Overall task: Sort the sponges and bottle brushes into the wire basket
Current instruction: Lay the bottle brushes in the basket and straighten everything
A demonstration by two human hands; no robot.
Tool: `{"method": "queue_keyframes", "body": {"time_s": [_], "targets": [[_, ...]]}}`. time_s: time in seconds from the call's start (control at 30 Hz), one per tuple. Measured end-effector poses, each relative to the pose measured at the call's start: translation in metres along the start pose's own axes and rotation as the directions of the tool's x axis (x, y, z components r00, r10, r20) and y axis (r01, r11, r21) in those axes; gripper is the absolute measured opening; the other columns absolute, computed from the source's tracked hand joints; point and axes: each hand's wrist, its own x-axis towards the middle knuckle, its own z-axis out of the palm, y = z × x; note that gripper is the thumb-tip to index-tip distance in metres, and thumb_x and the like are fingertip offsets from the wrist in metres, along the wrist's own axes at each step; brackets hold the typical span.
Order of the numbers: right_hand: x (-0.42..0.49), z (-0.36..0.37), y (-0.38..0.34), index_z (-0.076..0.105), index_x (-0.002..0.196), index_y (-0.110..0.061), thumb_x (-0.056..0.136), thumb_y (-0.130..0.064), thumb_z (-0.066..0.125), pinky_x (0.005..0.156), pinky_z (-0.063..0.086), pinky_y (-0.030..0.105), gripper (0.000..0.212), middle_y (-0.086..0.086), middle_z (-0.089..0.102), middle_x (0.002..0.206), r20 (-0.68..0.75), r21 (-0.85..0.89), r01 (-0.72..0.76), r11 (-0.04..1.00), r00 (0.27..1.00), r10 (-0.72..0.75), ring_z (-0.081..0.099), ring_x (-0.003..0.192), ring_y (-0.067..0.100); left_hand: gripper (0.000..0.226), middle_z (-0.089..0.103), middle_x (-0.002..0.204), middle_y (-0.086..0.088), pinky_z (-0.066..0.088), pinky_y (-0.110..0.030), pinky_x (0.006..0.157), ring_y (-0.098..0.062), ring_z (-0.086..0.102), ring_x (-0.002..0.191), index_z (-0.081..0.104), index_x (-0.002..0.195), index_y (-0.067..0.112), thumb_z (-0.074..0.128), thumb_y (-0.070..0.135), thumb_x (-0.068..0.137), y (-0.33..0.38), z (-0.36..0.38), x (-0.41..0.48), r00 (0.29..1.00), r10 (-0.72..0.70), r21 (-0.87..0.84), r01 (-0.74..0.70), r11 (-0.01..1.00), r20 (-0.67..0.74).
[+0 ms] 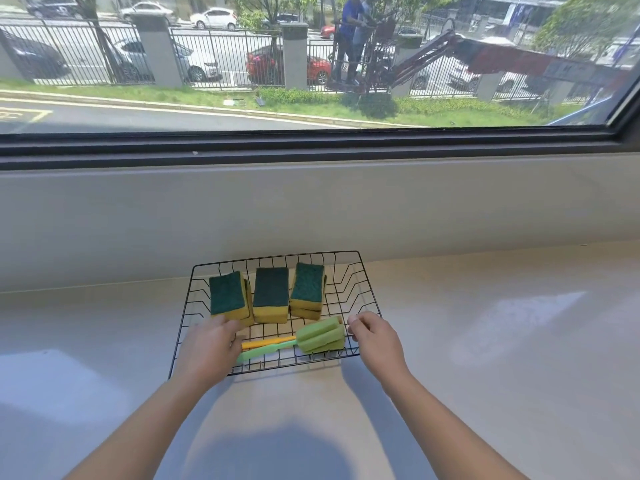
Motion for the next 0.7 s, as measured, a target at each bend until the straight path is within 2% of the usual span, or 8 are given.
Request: {"method": "queue_keyframes", "body": {"time_s": [0.07,0.2,0.4,0.57,0.7], "targets": [[0.001,0.001,-0.002,0.065,0.084,-0.021,0.1,-0.031,0.051,0.064,0.041,0.028,0.024,-0.004,0.067,0.083,0.009,-0.027,0.015,1.0,1.0,-0.015,0.06,0.082,0.014,0.022,0.064,0.096,0.005,0.041,-0.039,0.087,-0.021,0.057,0.097,0.071,0.106,0.027,0.056,0.035,0.092,-0.004,-0.002,-0.006,0.997,-0.019,0.073,0.024,0.997,-0.07],[0.0,0.002,-0.008,0.068,0.094,-0.023,0.098,-0.03,0.054,0.066,0.044,0.027,0.015,-0.009,0.068,0.09,0.025,-0.115,0.047,0.992,0.999,-0.044,0.06,0.085,0.011,0.027,0.062,0.108,0.004,0.036,-0.045,0.1,-0.022,0.054,0.108,0.067,0.112,0.028,0.056,0.041,0.091,-0.007,-0.007,-0.018,0.991,-0.096,0.032,0.1,0.995,-0.095],[-0.014,0.003,-0.019,0.067,0.107,-0.018,0.096,-0.027,0.055,0.08,0.049,0.034,0.019,-0.003,0.066,0.104,0.058,-0.35,0.216,0.911,0.976,-0.209,0.059,0.095,0.019,0.033,0.057,0.111,0.005,0.036,-0.04,0.1,-0.019,0.051,0.108,0.06,0.122,0.029,0.05,0.043,0.094,-0.008,-0.021,-0.038,0.989,-0.127,-0.014,0.126,0.992,-0.07],[-0.033,0.01,-0.036,0.065,0.108,-0.017,0.095,-0.026,0.056,0.076,0.042,0.033,0.018,0.0,0.062,0.104,0.107,-0.443,0.376,0.814,0.924,-0.368,0.057,0.097,0.022,0.037,0.057,0.115,0.006,0.034,-0.039,0.101,-0.02,0.05,0.112,0.058,0.129,0.031,0.05,0.04,0.093,-0.01,-0.038,-0.068,0.983,-0.163,-0.05,0.159,0.986,-0.08],[-0.051,0.019,-0.052,0.065,0.112,-0.019,0.094,-0.03,0.056,0.08,0.046,0.036,0.023,0.0,0.063,0.106,0.155,-0.517,0.476,0.711,0.869,-0.469,0.056,0.101,0.022,0.037,0.057,0.115,0.005,0.035,-0.038,0.1,-0.021,0.05,0.113,0.059,0.128,0.029,0.051,0.039,0.093,-0.019,-0.053,-0.1,0.972,-0.21,-0.073,0.203,0.976,-0.102]]}}
